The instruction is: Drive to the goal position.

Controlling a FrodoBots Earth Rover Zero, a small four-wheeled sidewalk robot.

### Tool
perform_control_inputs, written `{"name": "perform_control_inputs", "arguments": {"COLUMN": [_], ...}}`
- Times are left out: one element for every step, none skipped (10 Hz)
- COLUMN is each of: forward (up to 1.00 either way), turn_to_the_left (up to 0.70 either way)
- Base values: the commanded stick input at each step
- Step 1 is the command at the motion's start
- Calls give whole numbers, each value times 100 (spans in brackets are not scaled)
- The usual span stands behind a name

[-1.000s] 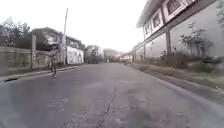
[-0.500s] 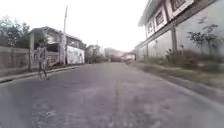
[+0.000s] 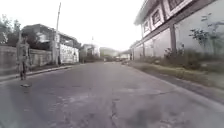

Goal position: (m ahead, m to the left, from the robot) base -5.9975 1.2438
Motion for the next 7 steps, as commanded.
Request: {"name": "perform_control_inputs", "arguments": {"forward": [100, 100, 100, 100, 100, 100, 100], "turn_to_the_left": [0, 0, 0, 0, 0, 0, 0]}}
